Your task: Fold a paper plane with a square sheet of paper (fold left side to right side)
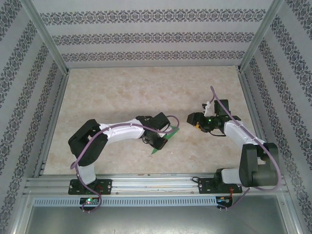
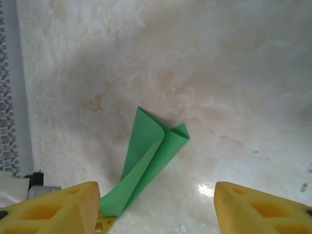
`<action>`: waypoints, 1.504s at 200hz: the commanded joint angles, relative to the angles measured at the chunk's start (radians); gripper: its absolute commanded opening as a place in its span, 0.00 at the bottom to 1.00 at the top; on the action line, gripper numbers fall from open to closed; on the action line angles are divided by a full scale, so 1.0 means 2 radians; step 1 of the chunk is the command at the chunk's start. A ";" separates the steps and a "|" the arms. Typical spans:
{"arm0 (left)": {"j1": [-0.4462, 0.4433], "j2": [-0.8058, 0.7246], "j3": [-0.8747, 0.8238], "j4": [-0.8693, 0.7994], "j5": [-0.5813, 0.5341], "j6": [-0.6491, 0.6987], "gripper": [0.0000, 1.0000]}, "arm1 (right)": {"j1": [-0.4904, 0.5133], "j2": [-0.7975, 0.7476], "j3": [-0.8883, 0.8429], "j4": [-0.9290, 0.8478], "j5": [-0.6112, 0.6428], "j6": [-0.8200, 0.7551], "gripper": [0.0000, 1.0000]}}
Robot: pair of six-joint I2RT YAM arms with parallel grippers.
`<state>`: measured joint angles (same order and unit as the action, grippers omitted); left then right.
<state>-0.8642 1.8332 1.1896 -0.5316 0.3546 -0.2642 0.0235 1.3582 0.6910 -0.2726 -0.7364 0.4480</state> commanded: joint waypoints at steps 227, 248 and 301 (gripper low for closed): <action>0.106 0.062 -0.139 0.458 0.275 -0.360 0.00 | 0.115 0.054 -0.090 0.249 0.024 0.115 0.55; 0.109 0.059 -0.144 0.469 0.275 -0.365 0.00 | 0.124 0.068 -0.083 0.272 0.027 0.126 0.55; 0.116 0.046 -0.155 0.468 0.270 -0.356 0.00 | 0.142 0.107 -0.071 0.327 0.034 0.156 0.53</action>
<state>-0.6502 1.9488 0.8936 0.3550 0.8833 -0.9733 0.2928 1.5391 0.5190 0.2901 -0.6861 0.7223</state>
